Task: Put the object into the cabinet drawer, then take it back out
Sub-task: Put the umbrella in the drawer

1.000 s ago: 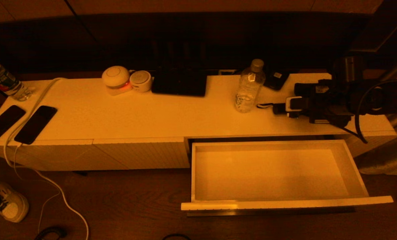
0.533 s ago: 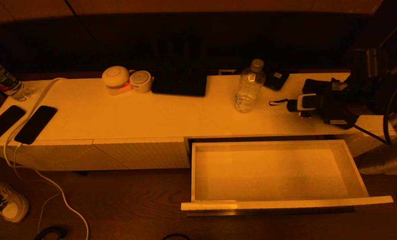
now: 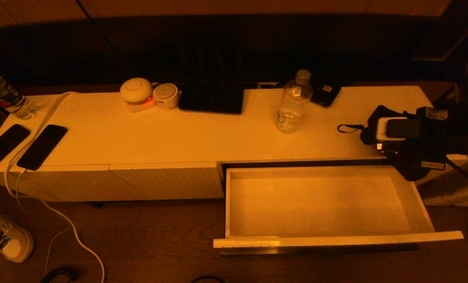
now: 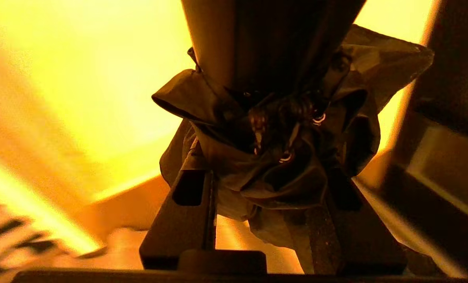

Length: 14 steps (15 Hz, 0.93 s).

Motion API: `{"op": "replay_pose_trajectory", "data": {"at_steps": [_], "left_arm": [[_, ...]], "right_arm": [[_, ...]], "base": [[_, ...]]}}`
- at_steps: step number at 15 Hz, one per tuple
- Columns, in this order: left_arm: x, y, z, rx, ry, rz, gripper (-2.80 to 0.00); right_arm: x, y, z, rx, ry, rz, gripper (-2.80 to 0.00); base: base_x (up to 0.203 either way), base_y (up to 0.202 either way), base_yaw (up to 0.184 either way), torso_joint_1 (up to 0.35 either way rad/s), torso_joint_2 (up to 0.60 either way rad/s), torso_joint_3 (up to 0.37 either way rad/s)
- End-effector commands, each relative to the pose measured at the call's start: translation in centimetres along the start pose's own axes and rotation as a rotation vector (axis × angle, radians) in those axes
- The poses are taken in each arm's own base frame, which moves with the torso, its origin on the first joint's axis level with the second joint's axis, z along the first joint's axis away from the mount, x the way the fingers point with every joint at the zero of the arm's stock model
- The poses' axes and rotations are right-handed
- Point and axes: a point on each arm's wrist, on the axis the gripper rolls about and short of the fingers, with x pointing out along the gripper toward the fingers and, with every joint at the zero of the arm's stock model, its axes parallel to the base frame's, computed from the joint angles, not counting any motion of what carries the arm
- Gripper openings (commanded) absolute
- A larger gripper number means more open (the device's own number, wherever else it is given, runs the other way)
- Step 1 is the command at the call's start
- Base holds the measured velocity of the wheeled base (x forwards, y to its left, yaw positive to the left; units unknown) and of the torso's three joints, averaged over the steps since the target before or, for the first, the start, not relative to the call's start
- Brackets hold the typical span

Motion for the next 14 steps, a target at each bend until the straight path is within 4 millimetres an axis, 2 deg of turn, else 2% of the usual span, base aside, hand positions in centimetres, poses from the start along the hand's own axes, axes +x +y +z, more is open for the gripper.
{"op": "replay_pose_trajectory", "data": {"at_steps": [1, 7, 10, 14], "left_arm": [[0.0, 0.0, 0.0, 0.0, 0.0, 0.0, -2.8], [0.0, 0.0, 0.0, 0.0, 0.0, 0.0, -2.8], [0.0, 0.0, 0.0, 0.0, 0.0, 0.0, -2.8], [0.0, 0.0, 0.0, 0.0, 0.0, 0.0, -2.8]], "right_arm": [[-2.4, 0.6, 0.2, 0.026, -0.028, 0.005, -2.8], [-3.2, 2.7, 2.1, 0.181, -0.072, 0.128, -2.8], [-3.2, 3.2, 2.1, 0.195, -0.055, 0.173, -2.8], [-4.1, 3.1, 2.0, 0.192, -0.059, 0.174, -2.8]], "base": [[0.0, 0.0, 0.0, 0.0, 0.0, 0.0], [0.0, 0.0, 0.0, 0.0, 0.0, 0.0], [0.0, 0.0, 0.0, 0.0, 0.0, 0.0], [0.0, 0.0, 0.0, 0.0, 0.0, 0.0]]}}
